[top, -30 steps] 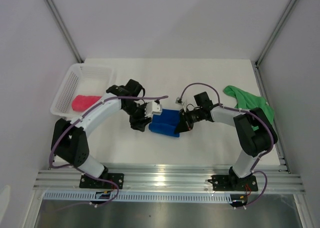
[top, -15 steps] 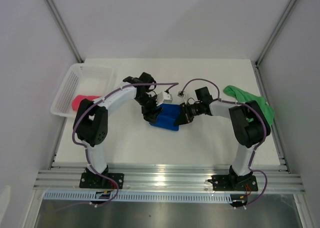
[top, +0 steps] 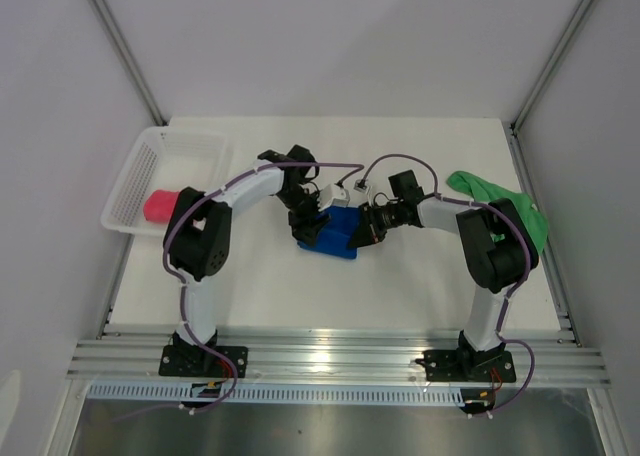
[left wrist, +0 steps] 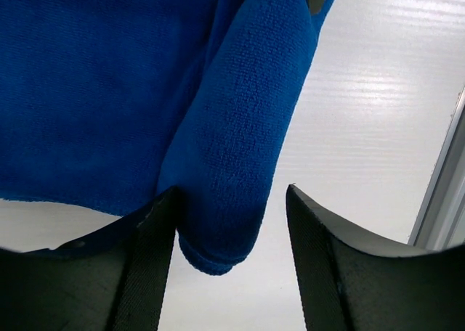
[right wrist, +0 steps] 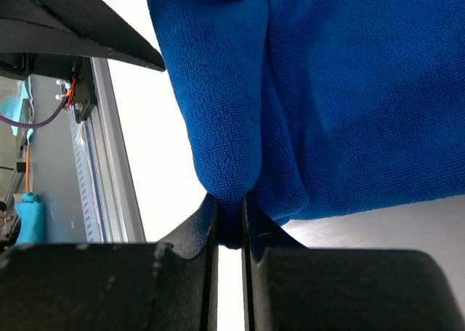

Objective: Roll the towels
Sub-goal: Roll the towel

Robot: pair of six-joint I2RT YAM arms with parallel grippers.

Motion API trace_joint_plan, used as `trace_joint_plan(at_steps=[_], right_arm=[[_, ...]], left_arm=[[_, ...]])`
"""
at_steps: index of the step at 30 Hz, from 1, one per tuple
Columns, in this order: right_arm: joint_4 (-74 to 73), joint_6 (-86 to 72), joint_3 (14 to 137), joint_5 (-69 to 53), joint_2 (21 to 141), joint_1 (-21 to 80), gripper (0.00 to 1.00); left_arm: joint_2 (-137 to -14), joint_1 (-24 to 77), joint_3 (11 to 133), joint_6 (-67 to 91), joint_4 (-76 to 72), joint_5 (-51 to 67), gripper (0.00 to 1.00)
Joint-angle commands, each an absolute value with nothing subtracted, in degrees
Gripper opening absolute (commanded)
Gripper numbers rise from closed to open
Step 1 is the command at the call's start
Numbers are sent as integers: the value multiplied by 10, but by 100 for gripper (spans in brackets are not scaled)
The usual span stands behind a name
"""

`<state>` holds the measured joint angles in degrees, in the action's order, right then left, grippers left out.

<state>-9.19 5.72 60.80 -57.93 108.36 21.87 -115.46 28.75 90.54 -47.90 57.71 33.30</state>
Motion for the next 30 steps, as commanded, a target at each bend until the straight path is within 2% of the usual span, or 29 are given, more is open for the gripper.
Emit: trace_joint_plan(at_steps=[1,3,4,5,8,18,22,24,27,30], right_arm=[[-93,70,628,-587,1090,216,2],[-92,70,628,-588,1089,216,1],[-92,69,628,-588,1089,216,1],[-95,69,628,-587,1089,215,1],[-114,77,631,-588,1085,217,0],[-228,120,589,-604,1019,260,0],[-245,106,588,-615,1005,276,1],[-222,89,591,-606,1006,277,6],[-173,43,596,-569,1016,264,26],[-152,25,605,-541,1021,246,37]], left_arm=[[-1155,293,922,-520,606,349,63],[-1158,293,921,-522,611,345,51],[-1157,293,918,-522,619,346,31],[-1154,293,922,-522,626,350,21],[-1144,291,924,-519,658,374,0],[-1097,291,842,-504,730,432,1],[-1089,290,817,-476,733,452,6],[-1090,287,813,-439,702,441,6],[-1109,277,820,-395,684,427,6],[-1119,265,817,-370,676,411,4]])
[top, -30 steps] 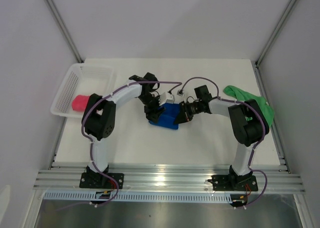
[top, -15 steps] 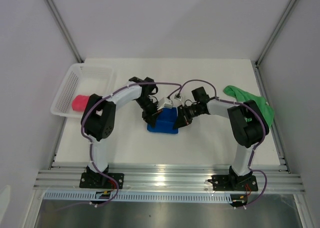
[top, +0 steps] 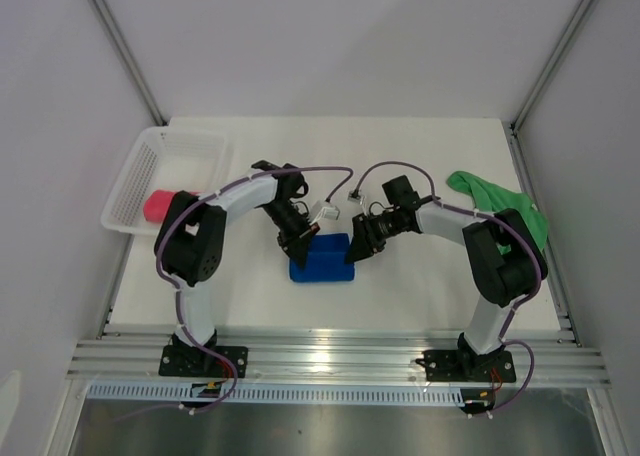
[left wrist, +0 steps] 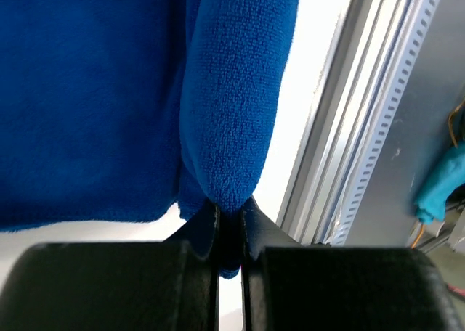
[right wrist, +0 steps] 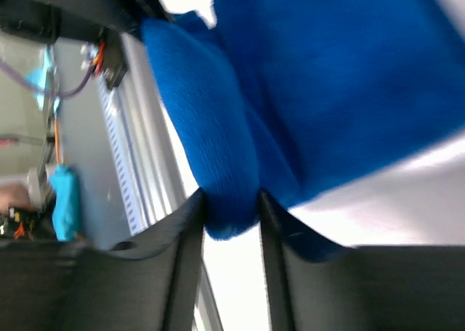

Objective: Roll the towels
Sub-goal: Roll the towel

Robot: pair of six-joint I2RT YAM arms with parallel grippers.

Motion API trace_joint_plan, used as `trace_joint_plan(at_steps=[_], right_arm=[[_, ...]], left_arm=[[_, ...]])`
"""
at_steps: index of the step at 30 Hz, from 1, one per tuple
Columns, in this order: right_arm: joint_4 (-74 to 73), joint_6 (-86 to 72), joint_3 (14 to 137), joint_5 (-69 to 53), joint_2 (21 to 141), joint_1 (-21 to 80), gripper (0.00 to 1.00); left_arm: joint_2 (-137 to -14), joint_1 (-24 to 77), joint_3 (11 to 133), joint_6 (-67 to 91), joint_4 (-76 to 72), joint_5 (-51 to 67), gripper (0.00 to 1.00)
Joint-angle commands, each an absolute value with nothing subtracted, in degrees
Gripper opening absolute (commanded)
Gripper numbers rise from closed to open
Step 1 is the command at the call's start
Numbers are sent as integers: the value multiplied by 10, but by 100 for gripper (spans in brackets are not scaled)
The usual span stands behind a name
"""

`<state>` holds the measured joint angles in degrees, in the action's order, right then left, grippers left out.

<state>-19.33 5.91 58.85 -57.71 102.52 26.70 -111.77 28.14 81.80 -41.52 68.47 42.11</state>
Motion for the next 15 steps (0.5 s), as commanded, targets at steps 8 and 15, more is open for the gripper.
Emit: trace_joint_plan(at_steps=[8,15], right_arm=[[-127,32,620,-481,988,220,43],[-93,100,562,-411,887,243,33]], left_arm=[[-1144,265,823,-339,650,355,4],[-1159,264,827,-314,640,349,6]])
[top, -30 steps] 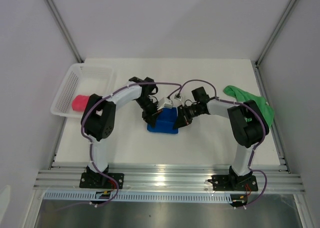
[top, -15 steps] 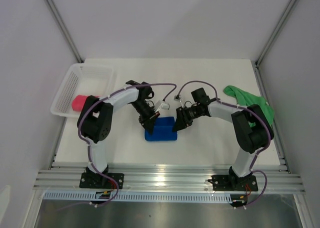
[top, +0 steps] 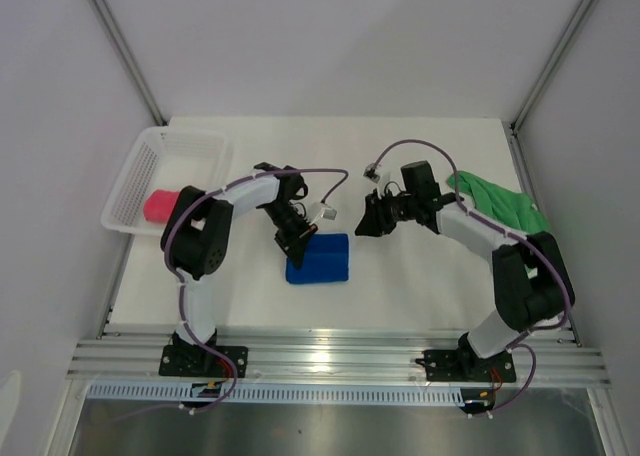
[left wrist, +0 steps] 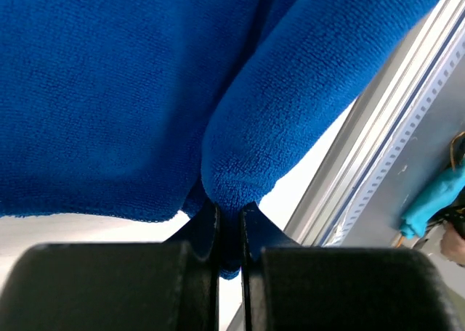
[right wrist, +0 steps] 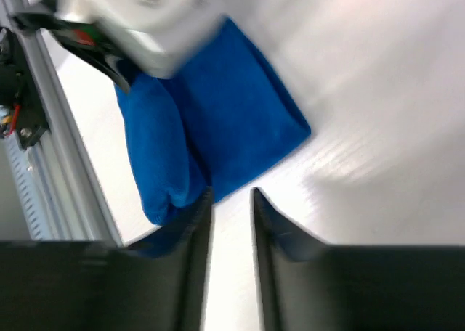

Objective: Roll the towels
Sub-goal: Roll the towel

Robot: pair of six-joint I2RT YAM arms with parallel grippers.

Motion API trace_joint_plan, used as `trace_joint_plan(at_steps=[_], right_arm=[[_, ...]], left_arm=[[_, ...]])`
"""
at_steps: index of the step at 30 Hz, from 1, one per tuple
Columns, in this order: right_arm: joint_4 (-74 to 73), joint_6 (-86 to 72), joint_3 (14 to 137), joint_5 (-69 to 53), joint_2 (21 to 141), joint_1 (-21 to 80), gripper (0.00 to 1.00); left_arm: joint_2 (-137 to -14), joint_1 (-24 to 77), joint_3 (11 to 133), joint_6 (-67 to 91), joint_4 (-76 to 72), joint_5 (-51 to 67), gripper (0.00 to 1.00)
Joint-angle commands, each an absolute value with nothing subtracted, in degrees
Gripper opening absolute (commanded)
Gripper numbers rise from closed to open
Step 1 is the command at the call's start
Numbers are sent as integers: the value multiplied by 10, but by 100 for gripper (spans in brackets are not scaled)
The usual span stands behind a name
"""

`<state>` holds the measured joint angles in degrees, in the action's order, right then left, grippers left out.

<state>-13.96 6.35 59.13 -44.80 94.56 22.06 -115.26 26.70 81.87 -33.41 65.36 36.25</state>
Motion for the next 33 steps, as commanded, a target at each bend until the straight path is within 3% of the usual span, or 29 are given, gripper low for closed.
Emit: trace_joint_plan(at_steps=[1,4,10,14,26,33], right_arm=[[-68,91,543,-410,863,263,25],[69,63,468,-450,821,293,16],[244,85,382,-468,796,366,11],[322,80,372,-420,841,383,11],[273,75,395,-353,935,388,6],[250,33,410,-312,970,381,6]], left_arm=[[-1161,264,828,-311,639,349,6],[-1168,264,834,-300,640,356,6],[-1185,264,845,-286,640,346,8],[-1195,264,859,-278,643,342,9],[-1201,264,888,-279,650,314,15],[-1194,264,889,-260,638,297,28]])
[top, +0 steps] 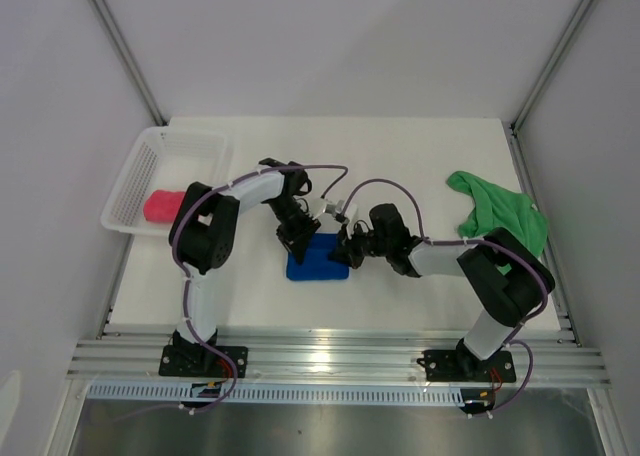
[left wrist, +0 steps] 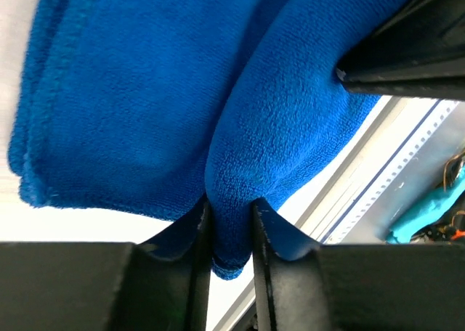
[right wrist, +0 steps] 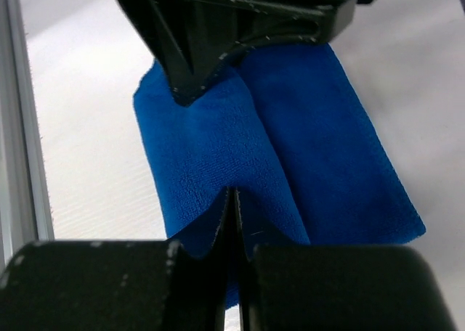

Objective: Roll the towels
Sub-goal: Roll the towel

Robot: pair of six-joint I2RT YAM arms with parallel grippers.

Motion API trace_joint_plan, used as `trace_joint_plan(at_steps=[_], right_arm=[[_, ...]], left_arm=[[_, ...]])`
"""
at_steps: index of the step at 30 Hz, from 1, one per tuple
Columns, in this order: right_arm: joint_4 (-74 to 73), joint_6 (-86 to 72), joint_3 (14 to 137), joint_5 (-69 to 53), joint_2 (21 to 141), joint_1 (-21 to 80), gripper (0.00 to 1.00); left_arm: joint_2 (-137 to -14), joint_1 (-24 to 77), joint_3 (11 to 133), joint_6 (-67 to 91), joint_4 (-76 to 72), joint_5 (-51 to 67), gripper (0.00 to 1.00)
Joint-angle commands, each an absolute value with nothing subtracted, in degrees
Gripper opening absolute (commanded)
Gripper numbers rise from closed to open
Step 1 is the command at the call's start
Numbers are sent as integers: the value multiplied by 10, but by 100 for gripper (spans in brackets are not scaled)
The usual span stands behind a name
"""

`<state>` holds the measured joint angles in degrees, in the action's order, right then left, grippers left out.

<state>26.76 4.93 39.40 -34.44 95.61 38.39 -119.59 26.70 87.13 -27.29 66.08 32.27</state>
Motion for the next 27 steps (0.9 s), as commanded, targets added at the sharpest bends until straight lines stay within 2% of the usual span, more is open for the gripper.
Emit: trace_joint_plan(at_steps=[1,6,15,20,23,27], right_arm=[[250,33,409,-307,970,381,6],[229,32,415,-303,984,380,6],[231,19,423,-282,1001,379,6],[241,15,424,-280,1005,379,6],[254,3,421,-284,1006,372,6],[260,-19,421,-301,1016,367,6]], left_arm=[[-1191,263,890,-259,637,296,29],[-1175,257,923,-246,642,294,37],[-1134,232,995,-276,682,304,38],[-1094,232,990,-301,673,294,38],[-1046,242,939,-350,650,295,39],[-946,288,770,-462,534,268,48]])
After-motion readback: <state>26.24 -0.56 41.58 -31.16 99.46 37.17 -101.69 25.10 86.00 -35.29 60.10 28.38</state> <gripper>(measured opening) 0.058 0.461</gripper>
